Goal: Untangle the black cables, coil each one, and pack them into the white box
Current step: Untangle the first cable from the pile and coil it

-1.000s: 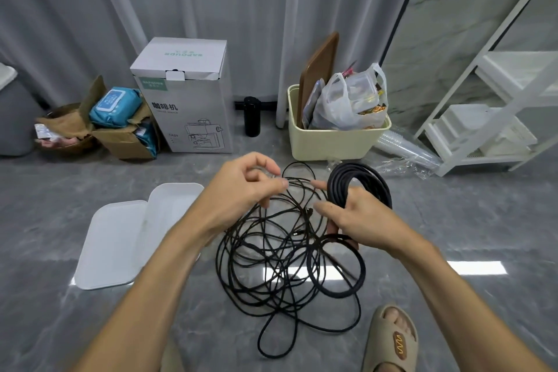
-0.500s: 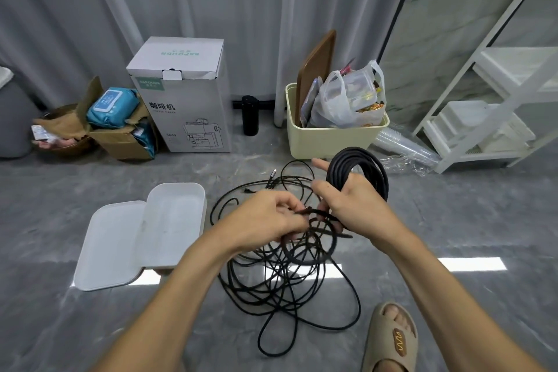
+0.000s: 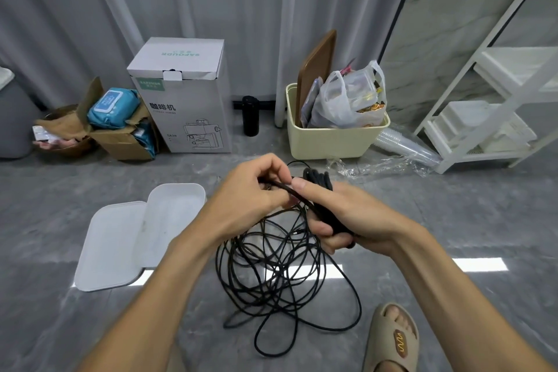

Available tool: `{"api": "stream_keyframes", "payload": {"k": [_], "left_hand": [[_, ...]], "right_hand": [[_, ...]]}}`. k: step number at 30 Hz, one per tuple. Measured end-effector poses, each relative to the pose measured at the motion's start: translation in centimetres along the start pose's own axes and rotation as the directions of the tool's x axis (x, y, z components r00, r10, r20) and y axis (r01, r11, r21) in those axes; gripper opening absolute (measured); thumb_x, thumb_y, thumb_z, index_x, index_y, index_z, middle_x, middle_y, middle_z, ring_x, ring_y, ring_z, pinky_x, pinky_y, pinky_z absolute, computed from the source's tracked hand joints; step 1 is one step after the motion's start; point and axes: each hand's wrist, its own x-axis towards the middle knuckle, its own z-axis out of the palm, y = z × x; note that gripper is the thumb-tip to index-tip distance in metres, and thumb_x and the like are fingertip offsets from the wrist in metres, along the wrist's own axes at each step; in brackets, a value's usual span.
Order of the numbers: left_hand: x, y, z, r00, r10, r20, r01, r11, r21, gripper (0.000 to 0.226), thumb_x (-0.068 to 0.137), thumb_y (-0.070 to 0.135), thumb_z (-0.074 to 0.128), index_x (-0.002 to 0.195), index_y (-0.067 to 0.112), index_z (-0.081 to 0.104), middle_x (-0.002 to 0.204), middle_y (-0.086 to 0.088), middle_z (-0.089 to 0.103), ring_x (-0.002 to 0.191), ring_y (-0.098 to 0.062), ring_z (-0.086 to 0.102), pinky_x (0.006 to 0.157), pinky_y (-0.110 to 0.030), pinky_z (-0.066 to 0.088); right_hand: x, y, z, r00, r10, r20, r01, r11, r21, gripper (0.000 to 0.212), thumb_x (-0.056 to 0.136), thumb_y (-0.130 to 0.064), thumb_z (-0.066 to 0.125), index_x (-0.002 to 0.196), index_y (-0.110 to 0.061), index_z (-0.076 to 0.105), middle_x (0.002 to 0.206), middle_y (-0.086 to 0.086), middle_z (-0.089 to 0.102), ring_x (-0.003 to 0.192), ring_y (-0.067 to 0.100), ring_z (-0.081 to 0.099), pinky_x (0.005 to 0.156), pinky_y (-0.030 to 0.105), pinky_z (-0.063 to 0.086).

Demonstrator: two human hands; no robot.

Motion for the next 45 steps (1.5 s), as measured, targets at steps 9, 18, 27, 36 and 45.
{"api": "stream_keyframes", "payload": {"k": [9,18,27,36,45], "left_hand": [[-0.1,0.0,0.4,0.994,0.111,0.022,-0.096,0.927,-0.361,0.025,0.054,0.022,0.063,0.077,0.030,0.061,0.083,0.011,0.056,0.080,-0.009,0.051,0.074,-0.020,0.043],[0.0,-0.6,3.6,0.989,-0.096,0.115,0.146,0.794,-0.589,0.038,0.102,0.021,0.022,0.110,0.016,0.058,0.084,0.000,0.072,0.077,-0.012,0.068,0.076,-0.027,0.054],[-0.5,-2.2,5.0,0.943,-0.236,0.233,0.318,0.844,-0.431,0.058,0.106,0.045,0.012,0.133,0.018,0.056,0.124,-0.016,0.066,0.117,-0.038,0.060,0.109,-0.058,0.040],[-0.5,-2.0,3.8,0.806,-0.445,0.391,0.515,0.852,-0.093,0.071,0.105,0.042,0.009,0.110,0.005,0.070,0.090,-0.012,0.075,0.083,-0.018,0.070,0.088,-0.031,0.047],[-0.6,-0.8,1.6,0.967,-0.256,0.015,0.220,0.860,0.460,0.062,0.101,0.033,0.023,0.059,0.013,0.063,0.057,0.000,0.056,0.061,-0.013,0.051,0.063,-0.029,0.042]], "right_hand": [[-0.2,0.6,-0.6,0.881,-0.080,0.466,-0.087,0.941,0.326,0.020,0.085,-0.025,0.066,0.094,-0.008,0.069,0.037,-0.004,0.037,0.024,0.005,0.031,0.037,0.018,0.033],[0.4,0.0,0.5,0.830,-0.441,0.342,0.009,0.624,0.782,0.043,0.092,-0.008,0.055,0.131,0.010,0.051,0.053,0.006,0.062,0.043,0.014,0.061,0.053,0.029,0.057],[0.9,-1.3,1.0,0.878,-0.459,-0.133,0.348,0.421,0.838,0.057,0.089,-0.021,0.053,0.145,-0.029,0.046,0.112,0.005,0.074,0.094,0.025,0.074,0.080,0.039,0.061],[1.4,-1.8,1.3,0.762,-0.401,-0.508,0.628,0.649,0.430,0.057,0.101,-0.021,0.048,0.148,-0.046,0.029,0.145,-0.015,0.051,0.121,0.021,0.063,0.111,0.055,0.038],[2.5,0.6,1.5,0.752,-0.532,-0.390,0.371,0.830,-0.416,0.060,0.099,-0.013,0.057,0.145,-0.043,0.033,0.087,-0.011,0.064,0.076,-0.002,0.056,0.081,0.008,0.043]]}}
